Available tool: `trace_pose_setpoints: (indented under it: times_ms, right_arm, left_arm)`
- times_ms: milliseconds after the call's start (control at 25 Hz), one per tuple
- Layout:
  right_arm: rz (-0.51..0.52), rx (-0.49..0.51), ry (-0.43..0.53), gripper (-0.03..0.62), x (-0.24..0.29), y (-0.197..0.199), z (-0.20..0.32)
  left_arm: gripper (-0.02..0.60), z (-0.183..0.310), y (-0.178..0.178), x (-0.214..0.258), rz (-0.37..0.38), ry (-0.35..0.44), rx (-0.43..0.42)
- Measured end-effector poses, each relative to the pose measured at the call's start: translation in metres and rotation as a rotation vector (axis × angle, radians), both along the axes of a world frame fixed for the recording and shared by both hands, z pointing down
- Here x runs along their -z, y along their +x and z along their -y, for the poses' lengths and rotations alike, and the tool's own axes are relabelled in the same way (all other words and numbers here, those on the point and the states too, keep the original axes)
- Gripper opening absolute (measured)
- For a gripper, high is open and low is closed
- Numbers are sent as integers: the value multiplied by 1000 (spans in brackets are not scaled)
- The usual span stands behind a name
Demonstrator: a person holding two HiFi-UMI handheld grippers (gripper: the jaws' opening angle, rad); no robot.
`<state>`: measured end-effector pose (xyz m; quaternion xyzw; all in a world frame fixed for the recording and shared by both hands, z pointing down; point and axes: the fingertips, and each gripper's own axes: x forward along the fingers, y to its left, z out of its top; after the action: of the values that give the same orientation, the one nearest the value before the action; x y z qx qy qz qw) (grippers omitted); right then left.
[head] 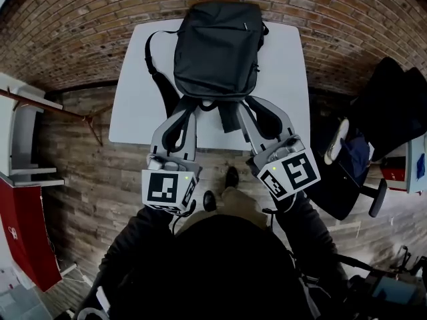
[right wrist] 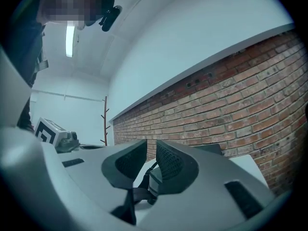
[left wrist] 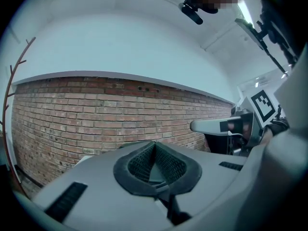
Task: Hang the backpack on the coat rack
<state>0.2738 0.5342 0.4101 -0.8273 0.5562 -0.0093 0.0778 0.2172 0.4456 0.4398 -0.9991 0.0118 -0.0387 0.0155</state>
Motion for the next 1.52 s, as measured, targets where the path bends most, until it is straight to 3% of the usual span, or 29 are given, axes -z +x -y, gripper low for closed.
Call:
trace_pose_setpoints:
  times_ms: [200, 520, 840, 1240, 1520]
  right_arm:
    - [7, 56, 15, 64, -5, 31, 5]
    - [-24, 109, 30, 64, 8, 51, 23]
    - [-40, 112, 17, 64, -21, 53, 36]
    - [43, 105, -111, 64, -134, 37, 29]
    - [55, 99, -135, 64, -154, 39, 24]
  left_arm:
    - [9, 3, 30, 6, -16, 35, 47]
    - [9, 20, 46, 22, -52, 60, 102]
    - [9, 36, 47, -11, -59, 53, 108]
    - [9, 59, 25, -103, 20, 10, 164]
    - [21, 79, 17, -141, 126, -30, 105]
